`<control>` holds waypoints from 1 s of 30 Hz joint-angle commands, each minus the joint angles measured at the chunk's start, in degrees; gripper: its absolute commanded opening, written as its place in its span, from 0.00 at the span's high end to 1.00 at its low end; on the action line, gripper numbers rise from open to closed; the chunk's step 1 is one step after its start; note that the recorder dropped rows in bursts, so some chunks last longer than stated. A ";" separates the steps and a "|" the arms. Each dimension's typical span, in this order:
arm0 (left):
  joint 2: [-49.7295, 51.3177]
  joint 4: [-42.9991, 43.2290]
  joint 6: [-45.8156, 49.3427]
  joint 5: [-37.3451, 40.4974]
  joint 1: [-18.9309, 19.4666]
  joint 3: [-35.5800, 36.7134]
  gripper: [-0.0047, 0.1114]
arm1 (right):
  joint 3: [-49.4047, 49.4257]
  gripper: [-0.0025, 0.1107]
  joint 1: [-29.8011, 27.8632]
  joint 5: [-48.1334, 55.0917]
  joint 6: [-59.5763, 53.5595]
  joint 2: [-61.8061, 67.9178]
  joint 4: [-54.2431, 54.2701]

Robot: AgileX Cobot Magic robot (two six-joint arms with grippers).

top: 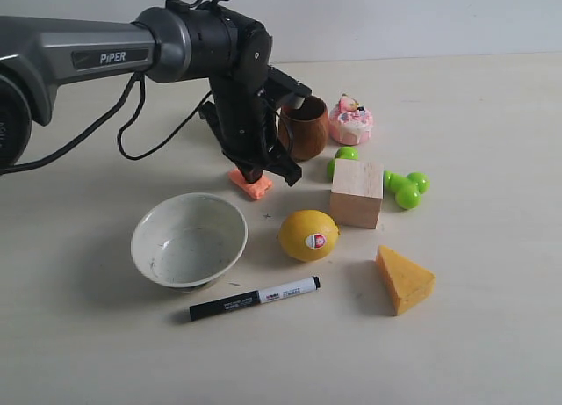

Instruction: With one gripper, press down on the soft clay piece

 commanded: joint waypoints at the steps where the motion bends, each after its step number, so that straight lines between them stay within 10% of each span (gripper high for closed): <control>1: 7.19 -0.46 -0.04 1.28 0.19 2.17 0.96 | 0.23 0.98 0.25 -0.35 -0.29 -0.30 -0.03; 30: 12.09 -0.58 -0.54 4.48 0.71 2.17 0.96 | 0.23 0.98 0.25 -0.35 -0.29 -0.30 -0.03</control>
